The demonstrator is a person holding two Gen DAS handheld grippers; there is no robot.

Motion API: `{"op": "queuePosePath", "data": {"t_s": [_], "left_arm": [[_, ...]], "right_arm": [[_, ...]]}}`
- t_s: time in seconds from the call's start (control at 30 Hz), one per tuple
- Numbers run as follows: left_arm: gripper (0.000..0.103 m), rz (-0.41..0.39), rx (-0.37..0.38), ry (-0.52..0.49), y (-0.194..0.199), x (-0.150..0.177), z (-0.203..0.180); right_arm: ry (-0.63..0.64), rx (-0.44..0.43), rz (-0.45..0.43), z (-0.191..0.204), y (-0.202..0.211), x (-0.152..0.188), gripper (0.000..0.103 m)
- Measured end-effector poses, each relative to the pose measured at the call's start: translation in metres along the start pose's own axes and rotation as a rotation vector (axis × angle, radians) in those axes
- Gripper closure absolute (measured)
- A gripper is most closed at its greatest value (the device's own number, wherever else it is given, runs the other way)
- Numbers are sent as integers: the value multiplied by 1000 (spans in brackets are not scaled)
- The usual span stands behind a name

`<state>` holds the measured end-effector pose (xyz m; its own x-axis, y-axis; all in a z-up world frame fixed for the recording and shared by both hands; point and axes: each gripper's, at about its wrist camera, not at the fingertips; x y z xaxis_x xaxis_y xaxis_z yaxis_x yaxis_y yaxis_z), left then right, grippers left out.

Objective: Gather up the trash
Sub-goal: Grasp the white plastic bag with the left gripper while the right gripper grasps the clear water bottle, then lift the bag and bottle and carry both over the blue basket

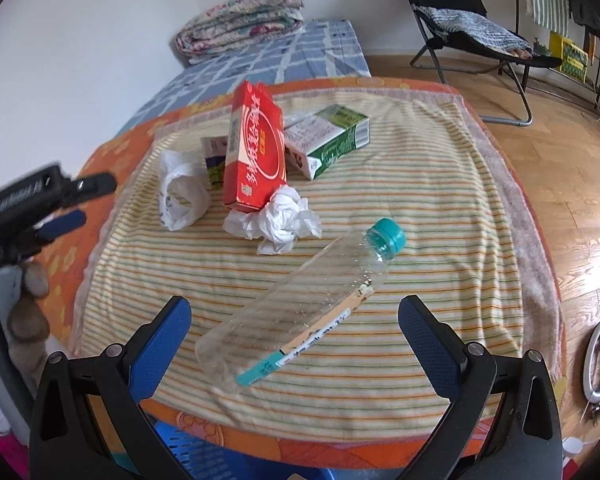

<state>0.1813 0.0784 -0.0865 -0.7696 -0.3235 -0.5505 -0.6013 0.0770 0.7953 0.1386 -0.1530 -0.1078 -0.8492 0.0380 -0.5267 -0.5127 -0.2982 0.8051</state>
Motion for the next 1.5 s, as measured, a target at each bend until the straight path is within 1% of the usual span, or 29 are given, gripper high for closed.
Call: {"op": "queuePosePath", "data": {"t_s": [0.03,0.07,0.13,0.2,0.23,0.37,0.43,0.5,0.63,0.67,0.7,0.77,0.87,0.9,1.1,1.33,1.5], "left_arm": [[25,23,23,26,-10,-3,3],[25,40,28,43,-18,-6,6],[25,56,18,73,-31,-8,10],[27,69,6,81,-43,-12,13],[29,72,-1,88,-48,-14,15],[29,72,-2,126,-64,-21,22],[29,78,5,127,-73,-25,21],[31,83,4,131,-80,-26,20],[34,95,33,164,-97,-29,22],[35,93,40,167,-99,-29,21],[36,92,48,166,-101,-29,20],[39,93,57,156,-106,-30,17],[43,91,73,150,-107,-31,17],[44,88,80,153,-107,-31,18],[52,82,112,194,-106,-33,29],[57,51,85,163,-83,-32,42],[57,27,66,138,-61,-28,49]], "right_arm": [[-3,3,6,1,-4,-1,0],[-7,5,11,1,-7,-1,0],[-14,8,20,2,-15,-4,1],[-26,3,39,3,-22,-6,3],[-31,1,47,3,-24,-7,3],[-62,6,80,3,-36,-9,5],[-63,10,92,3,-41,-9,8],[-58,18,103,3,-46,-10,11],[-72,39,117,-2,-55,-11,12],[-80,44,124,-5,-58,-12,14],[-85,48,130,-6,-60,-13,19],[-105,45,152,-12,-67,-14,24],[-141,31,173,-19,-73,-16,25],[-143,26,176,-20,-74,-16,28],[-115,35,172,-15,-76,-17,30],[-96,31,160,-17,-67,-11,37],[-88,39,136,-22,-58,-6,40]]}}
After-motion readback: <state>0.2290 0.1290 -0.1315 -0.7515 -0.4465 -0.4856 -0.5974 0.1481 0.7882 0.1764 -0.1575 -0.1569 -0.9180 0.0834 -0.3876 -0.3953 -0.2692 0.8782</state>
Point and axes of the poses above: each gripper's, at about its wrist camera, not at the fingertips, and y roughly against the way its jaws point, z to its left, x to its underside, and after that the axes turned 6 degrees about -y, right-handed
